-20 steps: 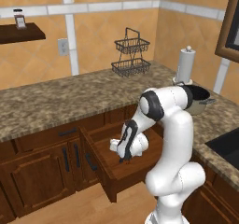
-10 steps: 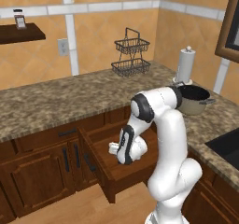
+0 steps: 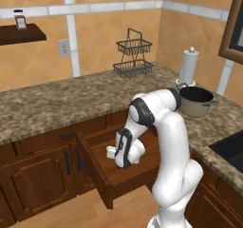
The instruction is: Pick the whisk from the drawer and place it on the counter.
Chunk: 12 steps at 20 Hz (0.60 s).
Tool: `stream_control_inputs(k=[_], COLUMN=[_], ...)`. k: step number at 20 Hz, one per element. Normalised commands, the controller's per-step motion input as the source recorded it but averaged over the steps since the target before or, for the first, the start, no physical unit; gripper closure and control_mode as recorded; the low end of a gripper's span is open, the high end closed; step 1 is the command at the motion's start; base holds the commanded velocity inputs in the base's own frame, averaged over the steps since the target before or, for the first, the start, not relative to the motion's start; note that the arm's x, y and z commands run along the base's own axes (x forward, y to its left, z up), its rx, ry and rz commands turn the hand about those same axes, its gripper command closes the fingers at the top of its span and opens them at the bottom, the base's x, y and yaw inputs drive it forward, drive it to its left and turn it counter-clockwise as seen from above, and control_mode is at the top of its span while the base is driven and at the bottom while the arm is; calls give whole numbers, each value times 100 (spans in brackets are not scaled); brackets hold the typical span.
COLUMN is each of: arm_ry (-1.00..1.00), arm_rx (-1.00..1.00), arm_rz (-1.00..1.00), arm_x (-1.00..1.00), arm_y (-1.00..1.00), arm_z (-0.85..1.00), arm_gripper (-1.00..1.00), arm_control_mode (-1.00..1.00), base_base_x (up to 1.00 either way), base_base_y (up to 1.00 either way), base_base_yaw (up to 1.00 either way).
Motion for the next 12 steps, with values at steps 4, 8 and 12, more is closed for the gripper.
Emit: stream_control_inputs(k=[4,8,12], arm_ry=[0,0,0], arm_rx=[0,3,2], arm_rz=[0,6,11], arm_x=[-1,-1,0], arm_y=[0,-16,-28], arm_z=[0,57,100], arm_gripper=[100,100,100], arm_control_mode=[-100,-100,-100], base_base_x=[0,0,0], base_base_y=[0,0,0], base_base_yaw=[0,0,0])
